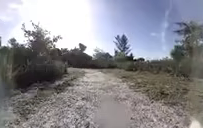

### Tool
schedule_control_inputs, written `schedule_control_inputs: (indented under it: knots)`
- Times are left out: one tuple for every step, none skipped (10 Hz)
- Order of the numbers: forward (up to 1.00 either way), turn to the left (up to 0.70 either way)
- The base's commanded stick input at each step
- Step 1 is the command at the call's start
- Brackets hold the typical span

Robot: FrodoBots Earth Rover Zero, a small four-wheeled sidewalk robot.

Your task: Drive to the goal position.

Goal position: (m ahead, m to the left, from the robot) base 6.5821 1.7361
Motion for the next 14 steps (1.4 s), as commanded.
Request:
schedule_control_inputs:
  knots:
    - [0.85,0.00]
    - [0.85,0.00]
    - [0.85,0.00]
    - [0.85,0.00]
    - [0.85,0.00]
    - [0.85,0.00]
    - [0.85,0.00]
    - [0.85,0.00]
    - [0.85,0.00]
    - [0.85,0.00]
    - [0.85,0.00]
    - [0.85,0.00]
    - [0.85,0.00]
    - [0.85,0.00]
